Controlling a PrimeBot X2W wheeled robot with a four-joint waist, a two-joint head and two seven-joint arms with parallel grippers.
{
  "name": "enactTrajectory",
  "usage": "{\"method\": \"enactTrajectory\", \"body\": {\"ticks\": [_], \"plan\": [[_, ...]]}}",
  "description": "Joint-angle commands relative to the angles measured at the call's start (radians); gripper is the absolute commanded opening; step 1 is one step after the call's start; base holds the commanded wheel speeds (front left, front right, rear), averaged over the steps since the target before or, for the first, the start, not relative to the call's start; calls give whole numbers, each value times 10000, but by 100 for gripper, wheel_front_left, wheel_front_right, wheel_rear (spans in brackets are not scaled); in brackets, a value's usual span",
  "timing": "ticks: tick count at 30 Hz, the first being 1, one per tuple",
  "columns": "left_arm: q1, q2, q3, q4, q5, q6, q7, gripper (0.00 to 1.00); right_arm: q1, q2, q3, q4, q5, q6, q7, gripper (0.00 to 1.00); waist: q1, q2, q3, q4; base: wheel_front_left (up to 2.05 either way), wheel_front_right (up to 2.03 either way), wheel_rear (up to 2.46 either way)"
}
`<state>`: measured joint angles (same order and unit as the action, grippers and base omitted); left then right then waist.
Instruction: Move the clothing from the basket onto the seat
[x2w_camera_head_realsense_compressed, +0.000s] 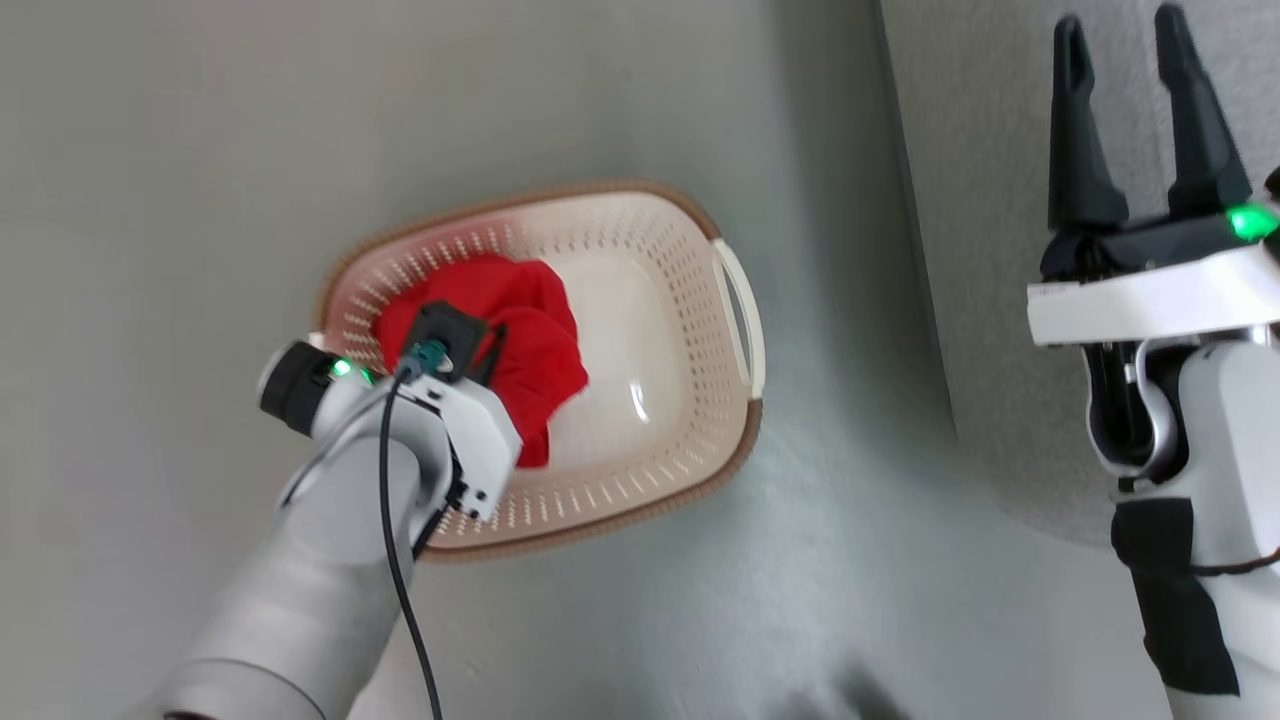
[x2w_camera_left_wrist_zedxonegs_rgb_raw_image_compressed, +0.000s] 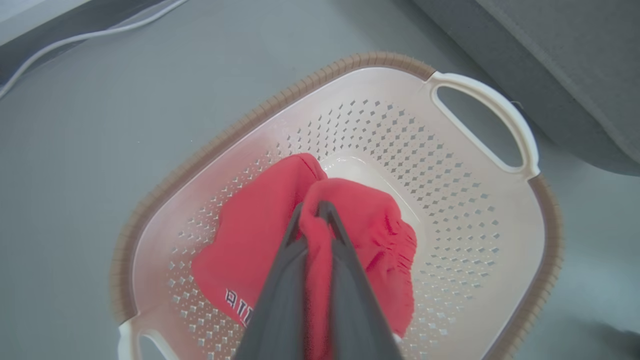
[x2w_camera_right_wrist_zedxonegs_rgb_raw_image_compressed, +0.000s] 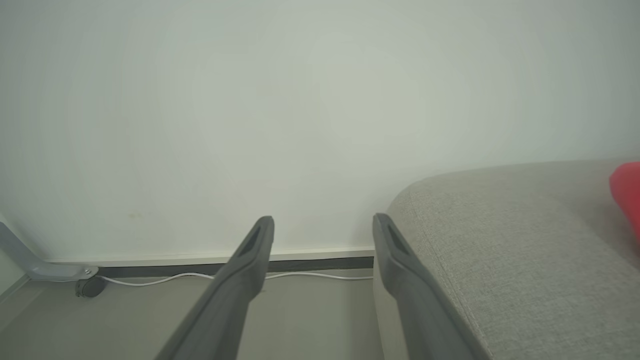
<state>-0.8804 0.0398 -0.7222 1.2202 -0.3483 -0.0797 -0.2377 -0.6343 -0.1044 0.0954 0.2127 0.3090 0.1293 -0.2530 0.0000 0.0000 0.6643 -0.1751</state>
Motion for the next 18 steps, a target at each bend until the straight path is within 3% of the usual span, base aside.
{"method": "enactTrajectory", "body": {"ticks": [1,11,18], "plan": [[424,108,43,-429,-250,-46,-153,0,489,-111,72,-41,-21,14,-88,100,0,0,-971,447,0,0,0],[1525,106,-163,-2560,-1114,430,-236,0,1551,-435,73,747,-10,14,-88,100,0,0,-2915,1195,0,0,0],[2643,105,322,-4433,-716,644,-239,0,2443,-486,6,1192,14,14,-88,100,0,0,-4290,1653,0,0,0]]}}
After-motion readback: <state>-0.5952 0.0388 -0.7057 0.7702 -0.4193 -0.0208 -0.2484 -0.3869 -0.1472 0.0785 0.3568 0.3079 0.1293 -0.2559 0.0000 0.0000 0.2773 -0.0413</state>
